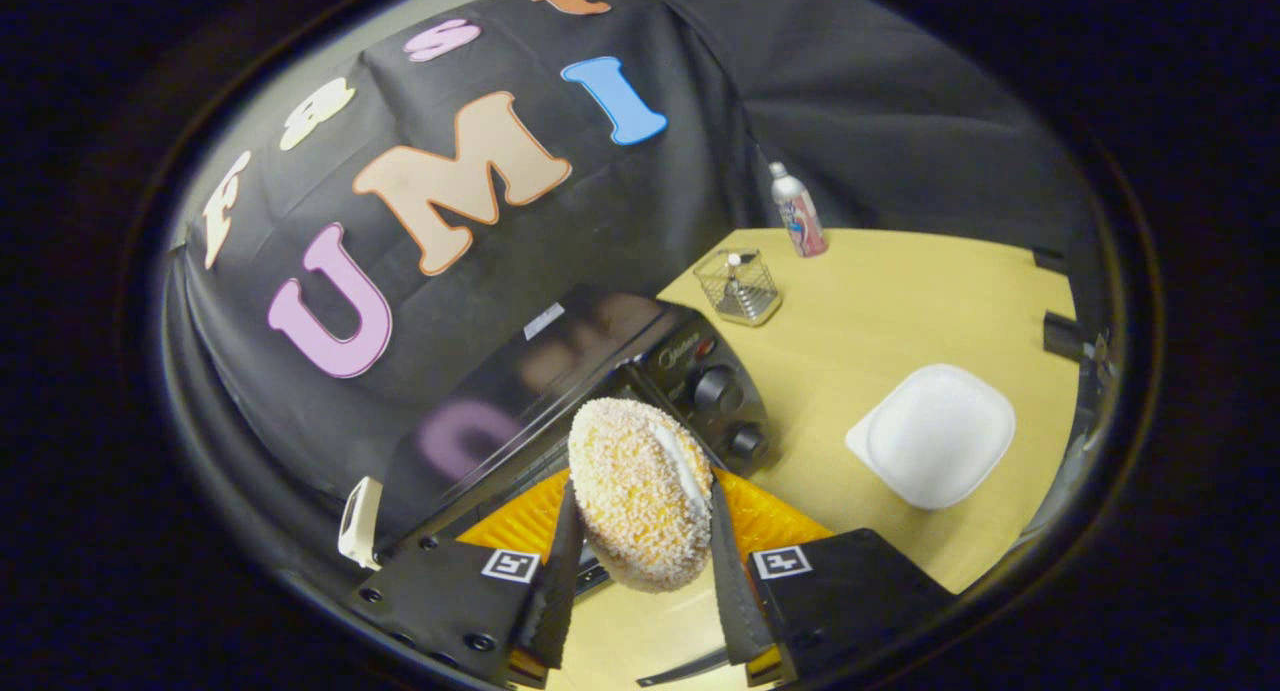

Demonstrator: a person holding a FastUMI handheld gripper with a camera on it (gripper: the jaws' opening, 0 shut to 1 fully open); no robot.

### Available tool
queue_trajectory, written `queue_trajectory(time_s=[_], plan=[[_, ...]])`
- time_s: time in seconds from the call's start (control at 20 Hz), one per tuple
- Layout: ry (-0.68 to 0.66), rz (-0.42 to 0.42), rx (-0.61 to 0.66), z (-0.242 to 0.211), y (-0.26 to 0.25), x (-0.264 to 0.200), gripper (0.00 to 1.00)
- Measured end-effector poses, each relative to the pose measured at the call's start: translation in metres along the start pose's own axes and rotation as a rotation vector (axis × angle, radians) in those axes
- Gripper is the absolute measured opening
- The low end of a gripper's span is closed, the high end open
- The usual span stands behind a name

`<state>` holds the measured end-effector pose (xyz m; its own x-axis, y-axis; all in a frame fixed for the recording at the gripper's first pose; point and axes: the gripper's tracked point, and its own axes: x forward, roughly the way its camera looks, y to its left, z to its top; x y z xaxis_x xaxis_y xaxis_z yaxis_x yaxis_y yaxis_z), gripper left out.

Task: Open the toaster oven, put the food inside, and close the toaster oven door.

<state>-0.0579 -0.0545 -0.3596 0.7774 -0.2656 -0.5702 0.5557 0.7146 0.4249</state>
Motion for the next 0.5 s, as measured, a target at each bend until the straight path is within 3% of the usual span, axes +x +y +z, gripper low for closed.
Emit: queue_trajectory(time_s=[0.3, 0.5], plan=[[0.046, -0.054, 0.087, -0.036, 0.014, 0.024, 0.62], [0.056, -0.032, 0.114, -0.047, 0.029, 0.041, 0.62]])
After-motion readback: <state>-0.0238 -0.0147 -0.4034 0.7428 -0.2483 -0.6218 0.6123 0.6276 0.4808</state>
